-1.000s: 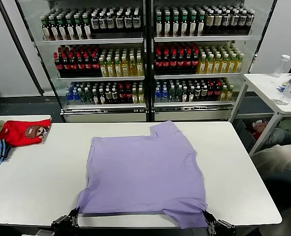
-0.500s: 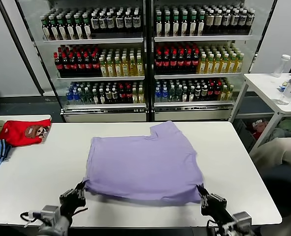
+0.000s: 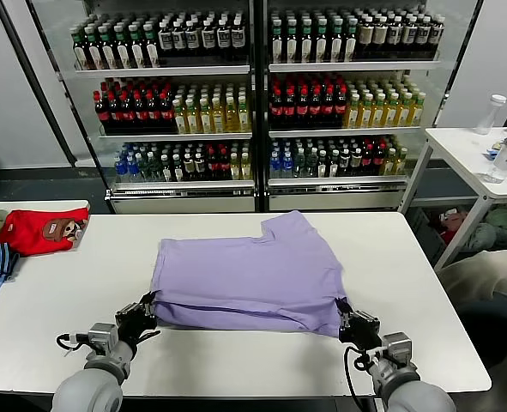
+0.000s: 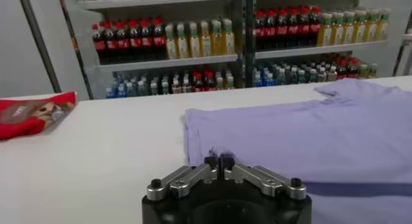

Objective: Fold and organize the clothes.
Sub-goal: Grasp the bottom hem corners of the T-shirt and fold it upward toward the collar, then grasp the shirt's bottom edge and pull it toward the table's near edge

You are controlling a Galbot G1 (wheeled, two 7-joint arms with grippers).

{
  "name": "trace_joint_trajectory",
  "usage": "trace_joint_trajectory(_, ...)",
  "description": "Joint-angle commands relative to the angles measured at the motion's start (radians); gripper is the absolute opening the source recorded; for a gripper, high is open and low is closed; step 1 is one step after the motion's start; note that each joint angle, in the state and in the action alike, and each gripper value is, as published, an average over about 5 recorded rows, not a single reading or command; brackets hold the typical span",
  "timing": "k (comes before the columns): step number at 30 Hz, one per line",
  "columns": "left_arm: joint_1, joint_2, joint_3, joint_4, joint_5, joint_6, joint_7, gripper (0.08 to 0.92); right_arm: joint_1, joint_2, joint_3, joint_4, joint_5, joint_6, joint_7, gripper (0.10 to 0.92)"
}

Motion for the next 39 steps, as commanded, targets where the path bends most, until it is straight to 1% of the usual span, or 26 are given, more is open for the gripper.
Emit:
trace_joint_trajectory(1, -0.064, -0.010, 0.016, 0.082, 0.043, 0.032, 0.027, 0.096, 0.095, 0.011, -0.041, -0.087, 0.004, -0.018, 0.003, 0.145)
trace_joint_trajectory(4, -0.045, -0.009, 0.013, 0.075, 0.062, 0.035, 0.033, 0.116, 0.107, 0.019, -0.050, -0.099, 0.004, -0.017, -0.001, 0.223)
trace_joint_trajectory(6, -0.020, -0.003, 0.002, 0.061, 0.074, 0.035, 0.030, 0.158, 0.099, 0.017, -0.040, -0.087, 0.004, -0.016, -0.002, 0.275)
trace_joint_trajectory(8, 0.018, 0.007, -0.016, 0.028, 0.078, 0.035, 0.018, 0.218, 0.066, 0.006, -0.011, -0.050, 0.004, -0.019, -0.001, 0.335)
trace_joint_trajectory(13, 0.204, 0.023, -0.068, -0.192, -0.030, 0.035, -0.055, 0.356, -0.168, -0.045, 0.143, 0.142, 0.022, -0.042, -0.005, 0.473)
trace_joint_trajectory(15, 0.241, 0.017, -0.058, -0.244, -0.039, 0.045, -0.066, 0.417, -0.245, -0.053, 0.179, 0.179, 0.028, -0.043, -0.002, 0.525)
trace_joint_trajectory(17, 0.241, 0.004, -0.041, -0.240, -0.040, 0.056, -0.071, 0.477, -0.276, -0.052, 0.181, 0.174, 0.029, -0.041, 0.009, 0.577)
trace_joint_trajectory(20, 0.201, -0.020, -0.031, -0.178, -0.050, 0.070, -0.068, 0.564, -0.276, -0.040, 0.162, 0.135, 0.029, -0.036, 0.023, 0.664)
trace_joint_trajectory(24, 0.172, -0.030, -0.036, -0.118, -0.054, 0.070, -0.056, 0.676, -0.264, -0.033, 0.140, 0.104, 0.039, -0.033, 0.025, 0.775)
trace_joint_trajectory(26, 0.158, -0.031, -0.038, -0.086, -0.048, 0.071, -0.051, 0.736, -0.246, -0.031, 0.125, 0.085, 0.048, -0.033, 0.021, 0.804)
trace_joint_trajectory(28, 0.143, -0.034, -0.041, -0.053, -0.043, 0.076, -0.046, 0.779, -0.228, -0.027, 0.107, 0.067, 0.057, -0.031, 0.008, 0.814)
trace_joint_trajectory(29, 0.139, -0.035, -0.043, -0.043, -0.042, 0.078, -0.041, 0.799, -0.223, -0.026, 0.099, 0.063, 0.059, -0.031, 0.001, 0.804)
trace_joint_trajectory(32, 0.135, -0.034, -0.047, -0.029, -0.046, 0.085, -0.023, 0.810, -0.209, -0.026, 0.081, 0.053, 0.066, -0.030, -0.013, 0.740)
trace_joint_trajectory(35, 0.133, -0.034, -0.049, -0.032, -0.047, 0.087, -0.016, 0.756, -0.196, -0.023, 0.070, 0.041, 0.076, -0.034, -0.007, 0.654)
trace_joint_trajectory(39, 0.126, -0.032, -0.049, -0.027, -0.049, 0.084, -0.007, 0.644, -0.188, -0.009, 0.059, 0.025, 0.083, -0.034, -0.004, 0.534)
